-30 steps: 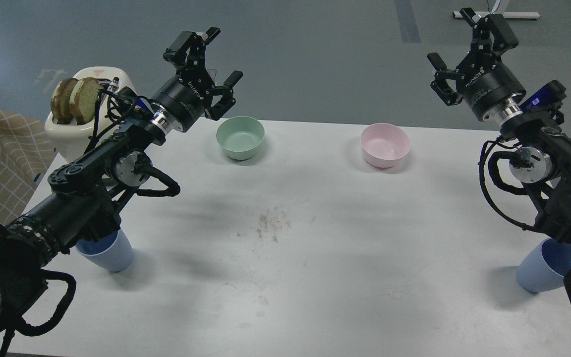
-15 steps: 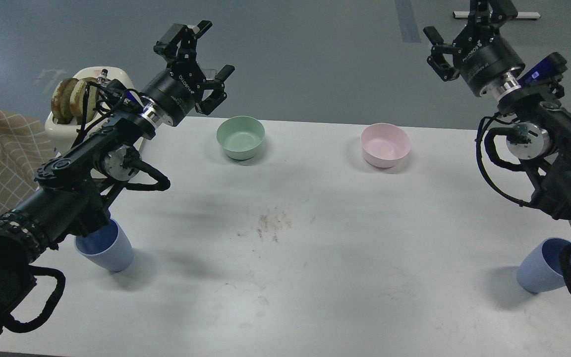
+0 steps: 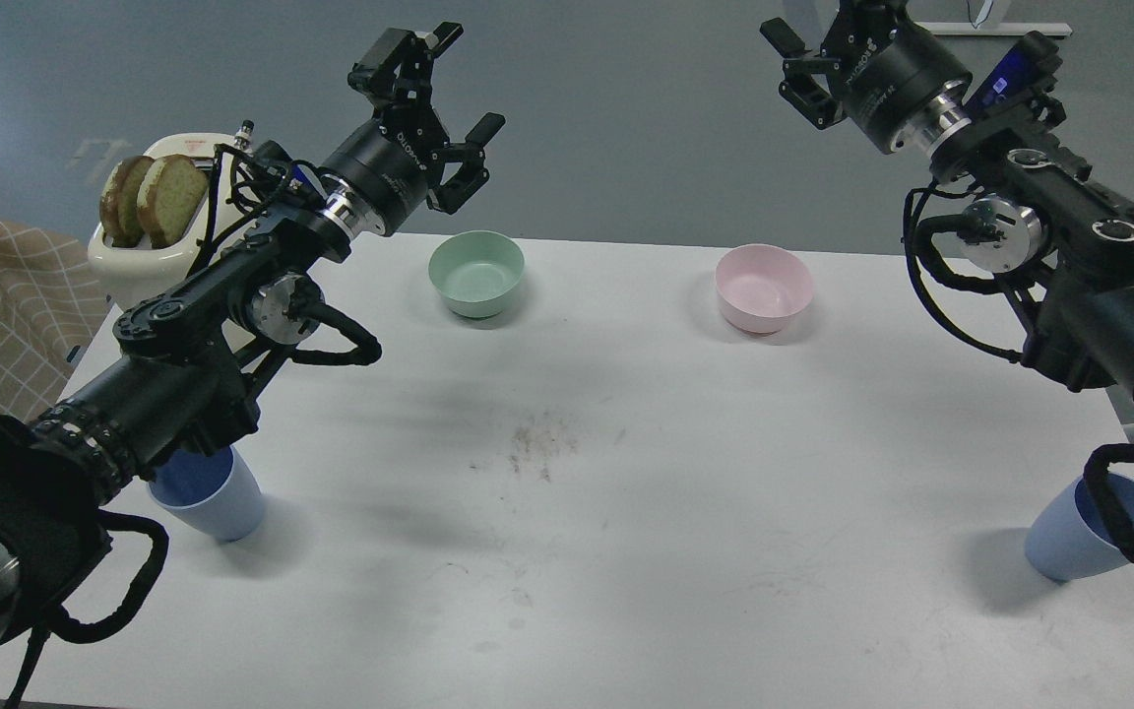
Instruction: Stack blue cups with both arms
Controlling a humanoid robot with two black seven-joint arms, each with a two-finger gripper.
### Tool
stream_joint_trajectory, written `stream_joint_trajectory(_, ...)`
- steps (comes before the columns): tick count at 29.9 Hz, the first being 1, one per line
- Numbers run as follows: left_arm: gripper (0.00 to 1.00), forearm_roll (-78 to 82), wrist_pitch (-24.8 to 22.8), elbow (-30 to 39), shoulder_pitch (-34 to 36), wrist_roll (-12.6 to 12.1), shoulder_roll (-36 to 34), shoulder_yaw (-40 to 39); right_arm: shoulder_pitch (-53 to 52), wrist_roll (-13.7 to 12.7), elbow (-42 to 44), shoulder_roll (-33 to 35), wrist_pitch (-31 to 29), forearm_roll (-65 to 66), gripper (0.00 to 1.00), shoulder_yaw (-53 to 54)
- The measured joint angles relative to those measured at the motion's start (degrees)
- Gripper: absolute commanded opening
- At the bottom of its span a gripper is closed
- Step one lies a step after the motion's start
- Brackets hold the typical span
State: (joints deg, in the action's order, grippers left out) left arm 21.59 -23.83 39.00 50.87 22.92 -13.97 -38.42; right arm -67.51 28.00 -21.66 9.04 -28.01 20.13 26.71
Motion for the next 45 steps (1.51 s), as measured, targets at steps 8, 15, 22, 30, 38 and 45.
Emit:
stream_joint_trajectory(8,0.98,-0.1,-0.2,0.7,-0.7,0.0,-0.4,-0.3,0.6,0.0,-1.1,0.5,0.0,0.0,1.00,0.3)
stream_joint_trajectory(15,0.98,-0.1,-0.3,2.7,-0.8,0.0,-2.4,-0.8,0.9,0.0,-2.8,0.5,0.0,0.2,1.00,0.5)
stream_joint_trajectory(22,0.98,-0.5,-0.4,3.7,-0.8,0.0,-4.2,-0.9,0.4,0.0,-2.9,0.4,0.0,0.2,1.00,0.8)
stream_joint_trajectory(30,0.98,0.1,-0.4,3.9,-0.5,0.0,-4.6,-0.7,-0.4,0.0,-2.4,0.6,0.0,0.3,1.00,0.7)
stream_joint_trajectory(38,0.98,11.1,-3.8,8.4,4.0,0.1,-11.5,0.2,-1.6,0.0,-2.2,1.4,0.0,0.6,1.00,0.4)
stream_joint_trajectory(45,0.98,26.3,-4.2,24.9,4.3,-0.5,-27.3,0.1,-1.8,0.0,-1.8,1.7,0.0,0.7,1.00,0.3)
